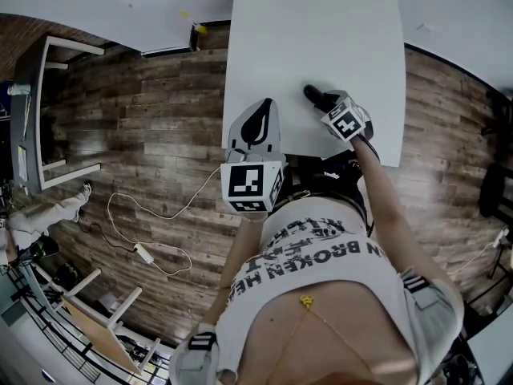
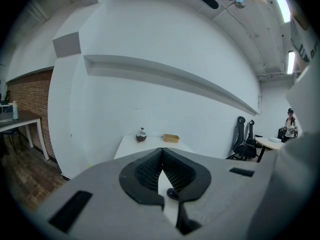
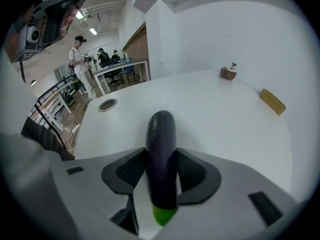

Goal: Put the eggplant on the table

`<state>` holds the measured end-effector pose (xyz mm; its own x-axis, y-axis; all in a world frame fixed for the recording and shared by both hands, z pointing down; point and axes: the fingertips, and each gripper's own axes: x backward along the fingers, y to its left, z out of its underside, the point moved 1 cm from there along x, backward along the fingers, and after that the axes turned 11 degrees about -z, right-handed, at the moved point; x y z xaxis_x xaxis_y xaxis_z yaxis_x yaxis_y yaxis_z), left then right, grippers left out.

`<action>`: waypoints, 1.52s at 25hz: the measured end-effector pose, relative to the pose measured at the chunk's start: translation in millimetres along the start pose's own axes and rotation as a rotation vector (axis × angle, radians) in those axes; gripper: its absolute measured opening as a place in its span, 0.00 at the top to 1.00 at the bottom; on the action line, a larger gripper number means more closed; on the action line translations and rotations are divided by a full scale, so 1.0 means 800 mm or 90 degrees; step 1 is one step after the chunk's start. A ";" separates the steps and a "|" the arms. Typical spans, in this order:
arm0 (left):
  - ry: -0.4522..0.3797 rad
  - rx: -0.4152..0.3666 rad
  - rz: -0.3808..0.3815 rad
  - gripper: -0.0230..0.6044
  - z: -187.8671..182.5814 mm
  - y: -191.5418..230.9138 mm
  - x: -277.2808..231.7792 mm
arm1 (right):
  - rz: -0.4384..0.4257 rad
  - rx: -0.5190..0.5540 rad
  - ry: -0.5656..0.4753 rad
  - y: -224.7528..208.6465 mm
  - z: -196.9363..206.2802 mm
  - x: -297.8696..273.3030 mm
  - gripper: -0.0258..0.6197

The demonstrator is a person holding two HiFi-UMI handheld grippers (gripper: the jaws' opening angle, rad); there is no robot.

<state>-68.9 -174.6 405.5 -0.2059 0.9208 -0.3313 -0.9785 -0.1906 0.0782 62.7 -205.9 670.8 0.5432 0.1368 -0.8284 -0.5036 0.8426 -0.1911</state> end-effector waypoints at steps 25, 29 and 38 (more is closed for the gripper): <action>-0.001 -0.002 0.001 0.96 -0.001 0.000 0.011 | 0.006 -0.038 -0.006 -0.001 -0.005 0.002 0.61; -0.003 -0.004 0.004 0.96 -0.002 -0.003 0.015 | 0.016 -0.033 -0.015 -0.004 -0.010 0.010 0.58; -0.008 -0.007 0.017 0.96 -0.005 -0.010 0.016 | 0.013 -0.034 -0.016 -0.003 -0.008 0.018 0.58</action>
<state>-64.0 -163.0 397.4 -0.2322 0.9194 -0.3175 -0.9727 -0.2190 0.0773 67.4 -209.7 656.3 0.5484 0.1678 -0.8192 -0.5495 0.8108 -0.2017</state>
